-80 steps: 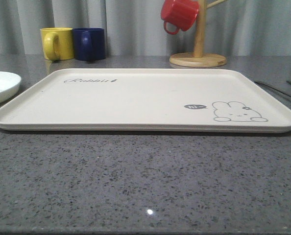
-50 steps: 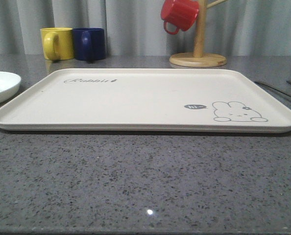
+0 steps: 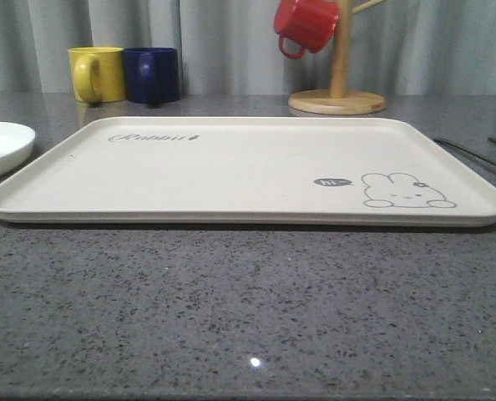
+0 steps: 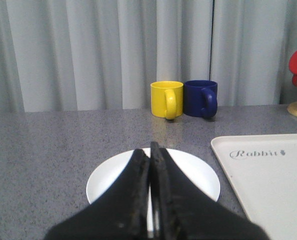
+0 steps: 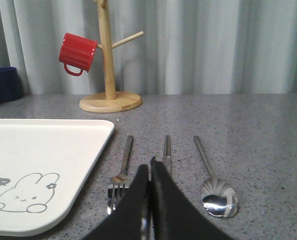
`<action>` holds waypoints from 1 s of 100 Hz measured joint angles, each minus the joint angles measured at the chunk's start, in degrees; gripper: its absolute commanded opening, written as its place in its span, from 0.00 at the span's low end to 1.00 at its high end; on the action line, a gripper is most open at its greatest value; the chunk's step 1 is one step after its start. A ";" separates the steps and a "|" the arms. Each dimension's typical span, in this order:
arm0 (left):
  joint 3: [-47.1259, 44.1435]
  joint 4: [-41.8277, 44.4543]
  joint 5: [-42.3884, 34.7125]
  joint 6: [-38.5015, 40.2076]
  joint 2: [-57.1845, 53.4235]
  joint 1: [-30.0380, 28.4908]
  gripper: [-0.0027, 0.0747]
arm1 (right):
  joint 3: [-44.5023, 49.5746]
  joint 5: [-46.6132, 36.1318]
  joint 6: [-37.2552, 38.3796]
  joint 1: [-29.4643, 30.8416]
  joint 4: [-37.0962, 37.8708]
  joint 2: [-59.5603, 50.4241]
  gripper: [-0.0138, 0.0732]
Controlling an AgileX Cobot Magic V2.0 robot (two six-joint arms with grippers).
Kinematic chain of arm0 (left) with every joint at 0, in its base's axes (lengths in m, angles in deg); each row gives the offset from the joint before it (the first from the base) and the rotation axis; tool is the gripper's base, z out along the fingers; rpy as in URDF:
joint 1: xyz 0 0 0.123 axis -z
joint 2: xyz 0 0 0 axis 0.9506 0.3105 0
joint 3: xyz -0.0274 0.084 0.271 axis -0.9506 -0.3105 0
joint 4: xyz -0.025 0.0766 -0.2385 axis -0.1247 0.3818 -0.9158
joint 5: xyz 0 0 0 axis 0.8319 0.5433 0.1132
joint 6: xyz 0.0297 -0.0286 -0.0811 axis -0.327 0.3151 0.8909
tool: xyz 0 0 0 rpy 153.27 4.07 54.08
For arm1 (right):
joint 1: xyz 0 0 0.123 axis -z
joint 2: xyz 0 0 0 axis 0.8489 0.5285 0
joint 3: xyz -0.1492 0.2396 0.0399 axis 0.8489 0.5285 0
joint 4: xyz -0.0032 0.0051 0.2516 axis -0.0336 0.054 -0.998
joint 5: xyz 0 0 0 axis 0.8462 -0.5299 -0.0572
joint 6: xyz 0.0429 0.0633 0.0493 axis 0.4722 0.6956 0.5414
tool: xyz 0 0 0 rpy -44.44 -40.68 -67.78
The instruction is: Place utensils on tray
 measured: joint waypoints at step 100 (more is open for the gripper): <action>33.85 -0.23 32.79 0.00 33.46 0.00 0.02 | 0.00 0.00 0.00 0.00 0.00 0.00 0.08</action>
